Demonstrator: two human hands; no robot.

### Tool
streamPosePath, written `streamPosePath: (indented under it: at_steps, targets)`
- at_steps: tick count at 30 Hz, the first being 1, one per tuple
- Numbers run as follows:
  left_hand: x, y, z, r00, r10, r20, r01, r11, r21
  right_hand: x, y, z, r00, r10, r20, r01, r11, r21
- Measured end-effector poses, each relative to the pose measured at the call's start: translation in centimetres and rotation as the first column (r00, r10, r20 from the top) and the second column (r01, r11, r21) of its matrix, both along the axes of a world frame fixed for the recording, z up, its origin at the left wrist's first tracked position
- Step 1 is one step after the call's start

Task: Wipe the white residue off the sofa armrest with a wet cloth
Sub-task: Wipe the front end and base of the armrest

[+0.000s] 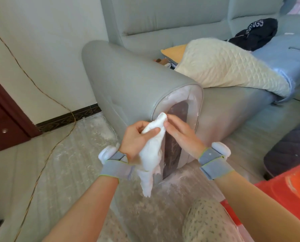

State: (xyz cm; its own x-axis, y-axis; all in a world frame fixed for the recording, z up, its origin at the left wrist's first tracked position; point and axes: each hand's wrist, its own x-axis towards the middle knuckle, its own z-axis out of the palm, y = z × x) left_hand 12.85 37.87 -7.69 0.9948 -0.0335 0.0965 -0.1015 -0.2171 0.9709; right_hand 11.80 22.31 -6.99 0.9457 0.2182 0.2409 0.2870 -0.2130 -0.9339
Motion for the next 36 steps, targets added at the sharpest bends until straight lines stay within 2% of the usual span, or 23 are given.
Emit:
streamPosePath:
  at_steps: [3, 7, 11, 14, 17, 20, 23, 26, 28, 30, 35, 36]
  targets:
    - [0.4, -0.5, 0.8, 0.995, -0.066, 0.08, 0.059, 0.995, 0.081, 0.2, -0.7, -0.1, 0.998, 0.017, -0.057, -0.013, 0.998, 0.063]
    - [0.5, -2.0, 2.0, 0.966, -0.102, 0.236, 0.068, 0.987, 0.149, 0.4, -1.4, 0.6, 0.997, -0.073, -0.029, 0.076, 0.99, 0.12]
    - [0.6, -3.8, 3.4, 0.97, -0.085, 0.23, 0.013, 0.955, 0.295, 0.7, -2.2, 1.2, 0.978, -0.206, 0.032, 0.198, 0.965, 0.174]
    - [0.8, -4.5, 4.8, 0.975, -0.009, 0.22, -0.093, 0.889, 0.449, 1.1, -2.8, 1.0, 0.942, -0.332, 0.047, 0.316, 0.926, 0.206]
    - [1.4, -4.4, 6.0, 0.936, 0.165, 0.312, -0.3, 0.836, 0.46, 1.7, -3.3, 0.6, 0.847, -0.532, 0.009, 0.51, 0.817, 0.27]
    - [3.0, -3.7, 6.6, 0.877, 0.203, 0.436, -0.407, 0.795, 0.45, 2.9, -4.3, 0.5, 0.753, -0.653, -0.085, 0.652, 0.722, 0.23]
    - [5.3, -2.9, 6.8, 0.87, 0.097, 0.484, -0.351, 0.811, 0.468, 5.3, -5.6, 0.4, 0.672, -0.718, -0.183, 0.741, 0.657, 0.14]
    - [7.7, -2.7, 6.4, 0.907, 0.051, 0.417, -0.28, 0.813, 0.51, 7.6, -6.6, 1.9, 0.61, -0.714, -0.344, 0.782, 0.613, 0.114]
    - [8.9, -2.7, 5.9, 0.926, 0.051, 0.375, -0.249, 0.829, 0.5, 9.1, -7.0, 3.1, 0.591, -0.707, -0.388, 0.792, 0.6, 0.113]
    - [9.9, -2.4, 5.4, 0.927, 0.052, 0.371, -0.237, 0.849, 0.472, 10.4, -7.0, 3.6, 0.573, -0.734, -0.365, 0.806, 0.584, 0.091]
    - [10.6, -1.3, 5.1, 0.931, 0.005, 0.364, -0.16, 0.904, 0.397, 11.4, -7.5, 1.6, 0.527, -0.83, -0.182, 0.849, 0.508, 0.143]
    - [10.8, -1.1, 4.9, 0.933, 0.001, 0.36, -0.152, 0.908, 0.391, 11.7, -7.5, 1.0, 0.533, -0.833, -0.149, 0.846, 0.521, 0.116]
